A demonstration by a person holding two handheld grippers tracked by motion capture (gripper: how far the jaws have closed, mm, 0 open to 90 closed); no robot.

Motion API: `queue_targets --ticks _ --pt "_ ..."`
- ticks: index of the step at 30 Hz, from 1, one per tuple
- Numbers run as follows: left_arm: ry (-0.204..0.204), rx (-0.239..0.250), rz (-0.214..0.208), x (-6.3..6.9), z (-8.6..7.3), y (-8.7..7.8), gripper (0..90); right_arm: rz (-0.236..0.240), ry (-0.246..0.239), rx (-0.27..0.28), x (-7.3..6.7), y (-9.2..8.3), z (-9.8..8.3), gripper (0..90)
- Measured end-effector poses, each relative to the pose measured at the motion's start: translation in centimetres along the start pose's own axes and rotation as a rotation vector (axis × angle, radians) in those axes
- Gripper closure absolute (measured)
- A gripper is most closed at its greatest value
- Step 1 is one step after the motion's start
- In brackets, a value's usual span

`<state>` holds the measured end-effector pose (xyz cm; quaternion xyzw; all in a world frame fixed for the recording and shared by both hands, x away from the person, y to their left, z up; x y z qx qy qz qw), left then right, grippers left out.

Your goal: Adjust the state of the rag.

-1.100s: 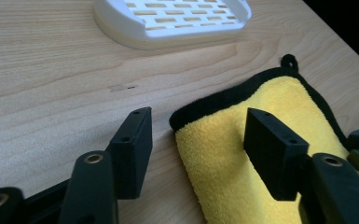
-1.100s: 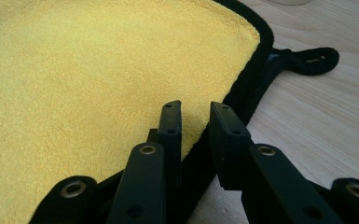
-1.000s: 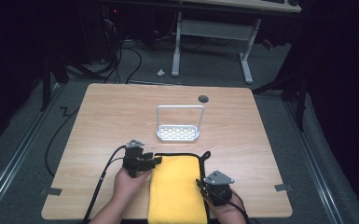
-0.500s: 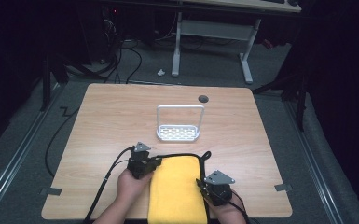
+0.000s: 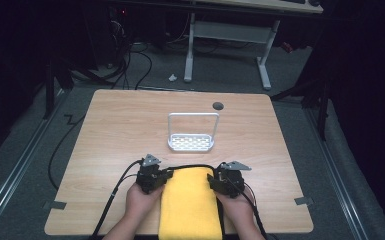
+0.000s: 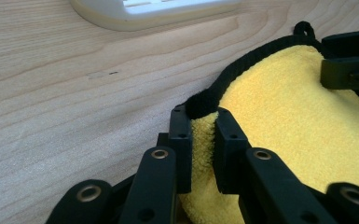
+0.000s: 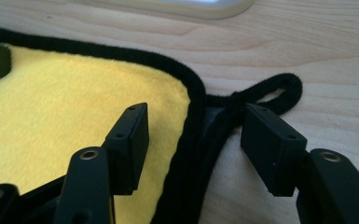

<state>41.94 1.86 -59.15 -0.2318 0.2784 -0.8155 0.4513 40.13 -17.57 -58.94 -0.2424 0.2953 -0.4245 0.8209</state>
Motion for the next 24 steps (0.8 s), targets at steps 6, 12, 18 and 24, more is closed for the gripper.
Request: queue_targets --ticks 6,12,18,24 --pt "0.002 0.003 0.0 0.1 0.0 0.0 78.9 -0.007 -0.051 -0.012 -0.5 0.3 0.1 63.2" --pt "0.002 0.004 0.0 0.1 0.0 0.0 78.8 0.029 -0.085 -0.017 -1.1 0.5 0.0 79.6" --pt "-0.003 0.002 -0.002 0.0 0.0 -0.1 78.8 0.01 -0.159 0.012 -1.4 0.2 0.2 81.7" --pt "-0.003 0.037 0.022 0.0 0.4 -0.7 80.9 0.014 -0.2 0.073 -2.0 -0.7 0.8 81.5"
Point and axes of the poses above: each handheld gripper's, and its own axes: y roughly forward along the jaws, z roughly out of its top, x roughly to its right, the point moved 9 cm from there along y, roughly forward along the jaws, and after that the axes turned 15 degrees about z, right-handed, at the moved point
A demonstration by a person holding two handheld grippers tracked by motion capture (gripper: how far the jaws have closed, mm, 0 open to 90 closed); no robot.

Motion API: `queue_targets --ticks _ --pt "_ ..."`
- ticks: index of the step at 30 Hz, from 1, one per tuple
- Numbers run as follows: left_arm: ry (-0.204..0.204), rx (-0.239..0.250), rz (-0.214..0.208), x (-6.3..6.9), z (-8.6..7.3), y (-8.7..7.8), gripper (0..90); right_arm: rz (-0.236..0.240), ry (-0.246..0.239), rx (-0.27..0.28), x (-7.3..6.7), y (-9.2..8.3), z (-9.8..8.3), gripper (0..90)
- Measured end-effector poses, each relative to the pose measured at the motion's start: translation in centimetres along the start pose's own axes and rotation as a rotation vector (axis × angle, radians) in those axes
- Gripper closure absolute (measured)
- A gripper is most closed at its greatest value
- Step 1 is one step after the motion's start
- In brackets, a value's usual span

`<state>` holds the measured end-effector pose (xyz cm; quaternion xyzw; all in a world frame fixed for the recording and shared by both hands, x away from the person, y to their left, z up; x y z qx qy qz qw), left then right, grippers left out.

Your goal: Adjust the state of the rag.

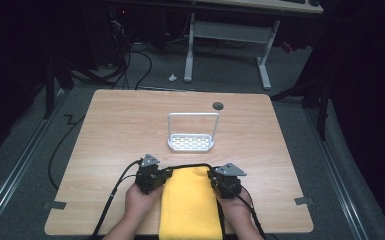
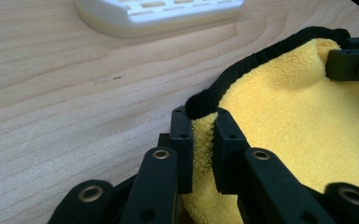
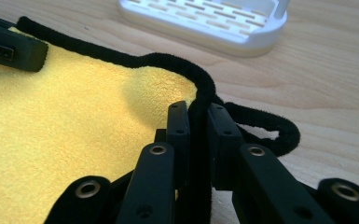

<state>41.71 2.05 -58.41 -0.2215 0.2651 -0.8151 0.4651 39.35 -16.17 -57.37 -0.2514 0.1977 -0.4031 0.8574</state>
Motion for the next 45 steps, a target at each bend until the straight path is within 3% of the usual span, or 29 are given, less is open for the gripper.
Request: queue_targets --ticks 7,14,23,28,45 --pt "-0.006 0.077 0.015 0.4 1.1 -1.5 82.6 0.01 -0.004 0.057 -0.4 -1.0 0.9 81.5" --pt "-0.017 0.162 0.01 0.8 3.3 -3.6 83.2 0.009 -0.034 0.143 -1.2 -2.8 2.7 81.5" --pt "0.012 0.239 0.01 1.4 6.3 -5.4 83.4 -0.013 -0.093 0.212 -1.5 -4.9 5.2 81.4" --pt "0.042 0.285 0.022 1.7 8.5 -6.6 83.9 -0.015 -0.105 0.247 -1.6 -5.9 6.8 81.4" --pt "0.079 0.408 0.048 2.1 14.5 -10.1 84.0 -0.05 -0.143 0.365 -1.4 -9.1 12.7 81.5"
Point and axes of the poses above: each handheld gripper's, and its own axes: y roughly forward along the jaws, z roughly out of its top, x roughly to its right, the point moved 9 cm from there along y, roughly forward along the jaws, and after that the axes turned 15 degrees about z, right-handed, at the moved point
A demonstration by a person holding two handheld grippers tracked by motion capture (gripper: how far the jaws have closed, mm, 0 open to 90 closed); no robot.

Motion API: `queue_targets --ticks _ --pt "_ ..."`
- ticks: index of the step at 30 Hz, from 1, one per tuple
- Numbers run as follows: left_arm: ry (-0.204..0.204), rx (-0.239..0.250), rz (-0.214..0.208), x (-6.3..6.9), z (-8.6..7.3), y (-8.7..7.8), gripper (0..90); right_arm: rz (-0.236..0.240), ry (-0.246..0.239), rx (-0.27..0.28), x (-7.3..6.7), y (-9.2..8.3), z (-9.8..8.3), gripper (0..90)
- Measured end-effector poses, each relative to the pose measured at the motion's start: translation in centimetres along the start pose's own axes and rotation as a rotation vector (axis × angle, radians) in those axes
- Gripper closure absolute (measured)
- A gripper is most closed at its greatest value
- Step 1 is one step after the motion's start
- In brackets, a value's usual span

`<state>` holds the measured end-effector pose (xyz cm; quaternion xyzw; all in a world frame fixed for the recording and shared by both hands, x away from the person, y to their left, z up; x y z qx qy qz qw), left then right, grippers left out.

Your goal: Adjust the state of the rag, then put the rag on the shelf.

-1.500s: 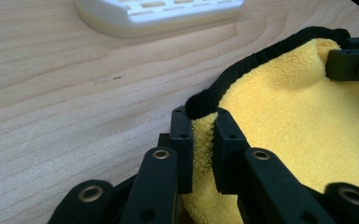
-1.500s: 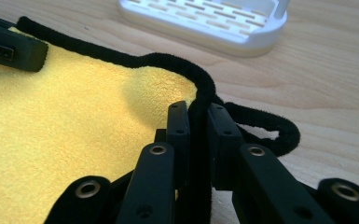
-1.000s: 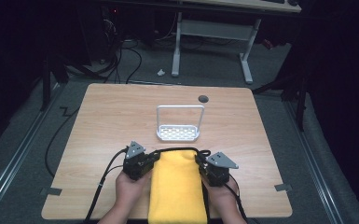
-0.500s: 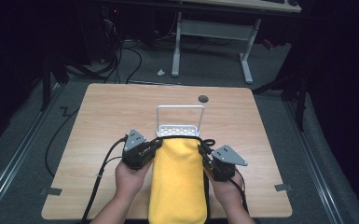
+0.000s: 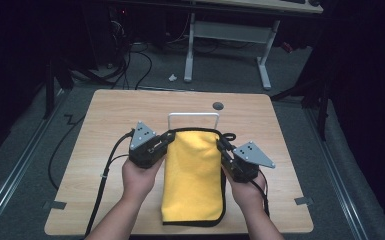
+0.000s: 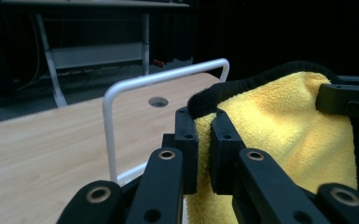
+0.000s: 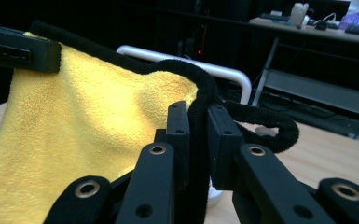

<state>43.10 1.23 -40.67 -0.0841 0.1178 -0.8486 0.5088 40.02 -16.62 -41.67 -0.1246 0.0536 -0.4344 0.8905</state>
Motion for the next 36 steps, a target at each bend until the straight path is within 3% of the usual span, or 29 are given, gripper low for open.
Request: queue_targets --ticks 20,27,36 --pt "0.024 0.118 0.025 -0.9 7.4 -0.8 84.1 -0.03 -0.059 0.096 1.2 -0.6 7.5 81.4" --pt "0.034 0.136 0.027 -1.2 8.9 -0.4 84.1 -0.035 -0.058 0.122 1.7 -0.6 9.1 81.4" --pt "0.035 0.143 0.03 -1.6 9.4 0.5 84.2 -0.038 -0.054 0.13 2.5 0.0 9.7 81.4"
Point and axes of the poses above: each handheld gripper's, and its own axes: y roughly forward along the jaws, z roughly out of its top, x roughly to its right, the point moved 9 cm from there along y, roughly forward along the jaws, and after that the axes turned 15 degrees about z, right-handed, at the moved point
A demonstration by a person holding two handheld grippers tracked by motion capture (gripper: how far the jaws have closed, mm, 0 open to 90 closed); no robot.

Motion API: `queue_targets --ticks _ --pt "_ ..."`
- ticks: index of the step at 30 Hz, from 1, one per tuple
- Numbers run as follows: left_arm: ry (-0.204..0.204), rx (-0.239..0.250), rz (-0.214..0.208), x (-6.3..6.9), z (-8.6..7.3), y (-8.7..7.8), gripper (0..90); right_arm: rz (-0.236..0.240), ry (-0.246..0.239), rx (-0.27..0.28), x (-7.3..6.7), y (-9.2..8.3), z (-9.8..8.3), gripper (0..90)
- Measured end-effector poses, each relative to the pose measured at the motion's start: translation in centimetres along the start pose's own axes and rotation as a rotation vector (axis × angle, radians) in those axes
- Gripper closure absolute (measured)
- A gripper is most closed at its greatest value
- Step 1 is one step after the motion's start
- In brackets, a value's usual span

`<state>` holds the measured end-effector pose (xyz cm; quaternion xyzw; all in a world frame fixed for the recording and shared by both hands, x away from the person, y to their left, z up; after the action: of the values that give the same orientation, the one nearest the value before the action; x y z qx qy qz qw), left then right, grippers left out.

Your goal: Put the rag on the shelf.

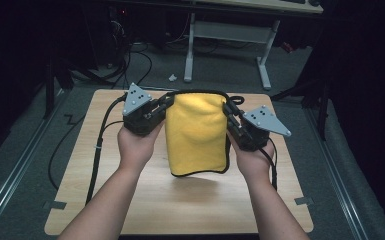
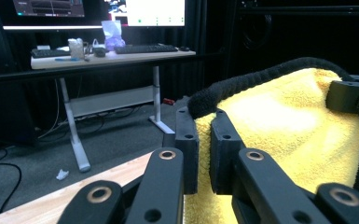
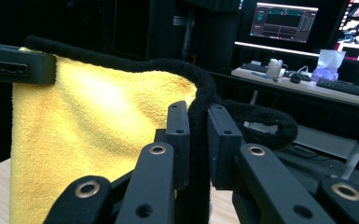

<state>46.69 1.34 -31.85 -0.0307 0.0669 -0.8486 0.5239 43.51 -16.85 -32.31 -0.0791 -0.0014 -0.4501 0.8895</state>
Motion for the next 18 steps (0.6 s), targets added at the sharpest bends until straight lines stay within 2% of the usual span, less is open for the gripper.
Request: queue_targets --ticks 8,9,13,16,18 --pt "0.025 -0.004 0.013 -0.7 0.7 1.7 84.2 -0.006 0.018 0.003 1.1 1.0 0.2 81.4" --pt "0.021 -0.002 0.015 -0.8 0.9 1.9 84.2 -0.003 0.02 0.009 1.2 1.2 0.3 81.4" --pt "0.045 0.015 0.027 -1.0 2.3 2.8 84.2 -0.012 0.016 0.026 1.7 1.7 1.0 81.4" --pt "0.055 0.027 0.025 -1.1 3.0 3.6 84.2 -0.014 0.022 0.039 2.5 2.2 1.5 81.3" --pt "0.065 0.019 0.029 -1.3 3.3 4.6 84.2 -0.02 0.031 0.036 3.3 2.7 1.7 81.4"
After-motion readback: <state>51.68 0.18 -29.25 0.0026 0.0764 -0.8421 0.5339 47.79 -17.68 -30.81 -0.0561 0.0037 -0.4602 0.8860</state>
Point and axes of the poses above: each handheld gripper's, and its own axes: y roughly forward along the jaws, z roughly out of its top, x roughly to its right, the point moved 9 cm from there along y, roughly forward along the jaws, and after that the axes turned 15 degrees about z, right-handed, at the moved point
